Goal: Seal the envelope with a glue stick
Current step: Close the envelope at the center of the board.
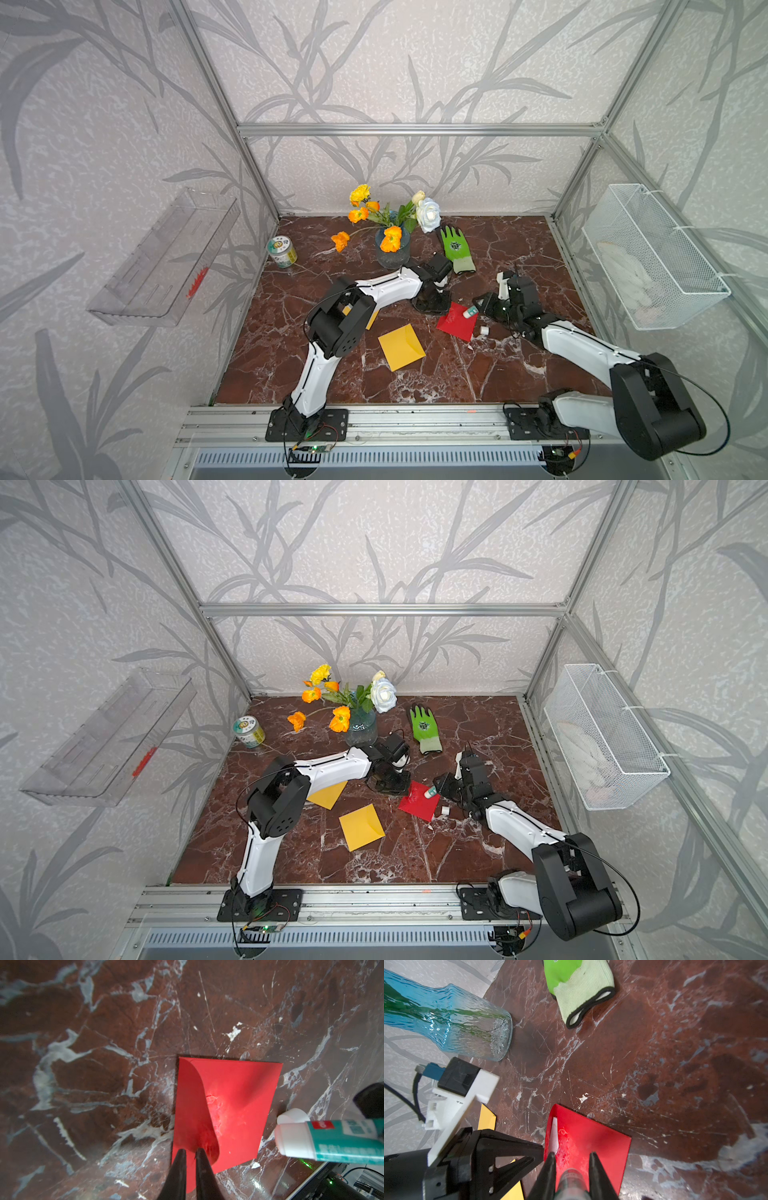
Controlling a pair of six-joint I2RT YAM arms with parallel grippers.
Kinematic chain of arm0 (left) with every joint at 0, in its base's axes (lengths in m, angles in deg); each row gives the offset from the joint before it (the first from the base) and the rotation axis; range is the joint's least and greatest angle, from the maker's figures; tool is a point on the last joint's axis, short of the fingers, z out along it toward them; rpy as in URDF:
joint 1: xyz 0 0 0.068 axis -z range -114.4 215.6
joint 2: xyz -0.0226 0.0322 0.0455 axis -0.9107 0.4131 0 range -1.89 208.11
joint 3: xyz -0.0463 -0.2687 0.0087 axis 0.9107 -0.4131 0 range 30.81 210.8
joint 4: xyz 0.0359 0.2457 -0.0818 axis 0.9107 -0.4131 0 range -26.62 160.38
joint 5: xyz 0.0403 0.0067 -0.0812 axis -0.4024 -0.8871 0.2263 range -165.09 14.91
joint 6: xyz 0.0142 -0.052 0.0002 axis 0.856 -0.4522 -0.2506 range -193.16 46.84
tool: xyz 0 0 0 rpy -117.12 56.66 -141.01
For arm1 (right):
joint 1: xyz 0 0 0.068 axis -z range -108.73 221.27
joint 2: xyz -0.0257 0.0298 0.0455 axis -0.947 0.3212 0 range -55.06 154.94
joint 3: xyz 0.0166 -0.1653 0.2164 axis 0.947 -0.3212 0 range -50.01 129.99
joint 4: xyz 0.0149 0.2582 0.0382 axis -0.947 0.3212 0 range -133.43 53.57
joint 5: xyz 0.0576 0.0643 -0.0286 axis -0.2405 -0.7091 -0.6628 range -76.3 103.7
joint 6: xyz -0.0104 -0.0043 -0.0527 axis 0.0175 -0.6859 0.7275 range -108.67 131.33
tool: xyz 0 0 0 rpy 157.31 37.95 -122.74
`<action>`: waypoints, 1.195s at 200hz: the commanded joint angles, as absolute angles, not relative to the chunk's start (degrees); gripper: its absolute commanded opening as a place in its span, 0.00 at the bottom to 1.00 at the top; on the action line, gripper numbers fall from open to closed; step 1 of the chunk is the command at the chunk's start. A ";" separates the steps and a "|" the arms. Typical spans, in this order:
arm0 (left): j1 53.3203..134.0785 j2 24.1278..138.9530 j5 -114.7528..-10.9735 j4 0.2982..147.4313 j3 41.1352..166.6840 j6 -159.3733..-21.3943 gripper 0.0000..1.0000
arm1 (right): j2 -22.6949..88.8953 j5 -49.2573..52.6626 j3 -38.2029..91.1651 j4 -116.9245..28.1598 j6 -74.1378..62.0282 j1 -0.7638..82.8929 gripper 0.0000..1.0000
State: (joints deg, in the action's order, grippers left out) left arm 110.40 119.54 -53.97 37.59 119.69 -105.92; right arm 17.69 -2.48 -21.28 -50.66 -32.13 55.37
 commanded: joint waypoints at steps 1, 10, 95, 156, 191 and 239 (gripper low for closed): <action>110.89 121.20 -53.50 38.16 121.20 -106.62 0.13 | 18.28 -3.51 -21.87 -51.16 -31.91 55.47 0.00; 110.89 121.46 -53.47 38.13 121.34 -106.73 0.13 | 18.48 -3.60 -21.97 -51.32 -31.99 55.49 0.00; 112.99 123.87 -59.62 32.45 125.11 -104.34 0.13 | 19.91 -4.58 -23.11 -53.12 -32.62 55.47 0.00; 115.78 127.51 -65.13 26.61 129.39 -102.76 0.13 | 19.86 -4.71 -24.94 -54.24 -33.05 55.53 0.00; 116.87 128.53 -68.14 23.41 132.60 -101.53 0.13 | 19.72 -4.93 -24.88 -54.59 -33.06 55.51 0.00; 118.33 131.79 -70.47 20.60 134.95 -100.50 0.13 | 17.33 -5.42 -24.87 -54.93 -34.69 55.87 0.00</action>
